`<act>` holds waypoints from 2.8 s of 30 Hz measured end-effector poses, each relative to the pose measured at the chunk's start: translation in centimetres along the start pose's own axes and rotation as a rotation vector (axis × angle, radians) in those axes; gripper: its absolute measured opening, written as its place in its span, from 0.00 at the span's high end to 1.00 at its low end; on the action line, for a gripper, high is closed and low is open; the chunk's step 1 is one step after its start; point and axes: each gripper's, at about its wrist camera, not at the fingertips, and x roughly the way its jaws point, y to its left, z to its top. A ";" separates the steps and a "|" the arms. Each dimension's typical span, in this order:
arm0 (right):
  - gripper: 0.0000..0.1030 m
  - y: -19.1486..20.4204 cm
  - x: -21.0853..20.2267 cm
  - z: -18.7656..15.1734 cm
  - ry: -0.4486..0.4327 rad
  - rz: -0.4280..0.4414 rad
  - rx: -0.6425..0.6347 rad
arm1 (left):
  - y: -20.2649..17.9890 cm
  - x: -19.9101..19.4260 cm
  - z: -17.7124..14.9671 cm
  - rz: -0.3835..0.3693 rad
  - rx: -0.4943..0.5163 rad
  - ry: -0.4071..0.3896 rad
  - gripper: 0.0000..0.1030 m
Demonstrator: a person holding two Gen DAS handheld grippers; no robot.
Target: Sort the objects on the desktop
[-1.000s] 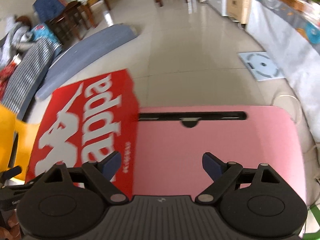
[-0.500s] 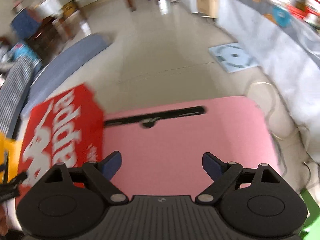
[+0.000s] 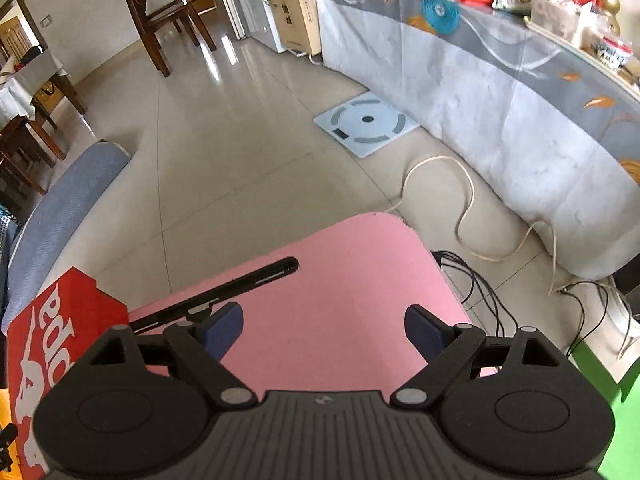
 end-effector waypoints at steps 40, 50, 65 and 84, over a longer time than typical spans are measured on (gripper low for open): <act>0.14 -17.7 0.3 -1.7 -0.068 -0.314 0.424 | 3.6 2.8 2.2 0.007 -0.108 0.042 0.00; 0.14 -20.8 -2.1 -3.7 -0.102 -0.369 0.469 | 4.9 3.9 3.2 0.016 -0.171 0.056 0.00; 0.14 -13.2 -6.2 -4.9 -0.281 -0.203 0.000 | 3.7 2.2 2.2 -0.019 -0.105 0.031 0.00; 0.08 -7.2 1.0 -7.8 -0.093 0.057 -0.426 | 3.4 3.1 2.3 0.037 -0.130 0.062 0.00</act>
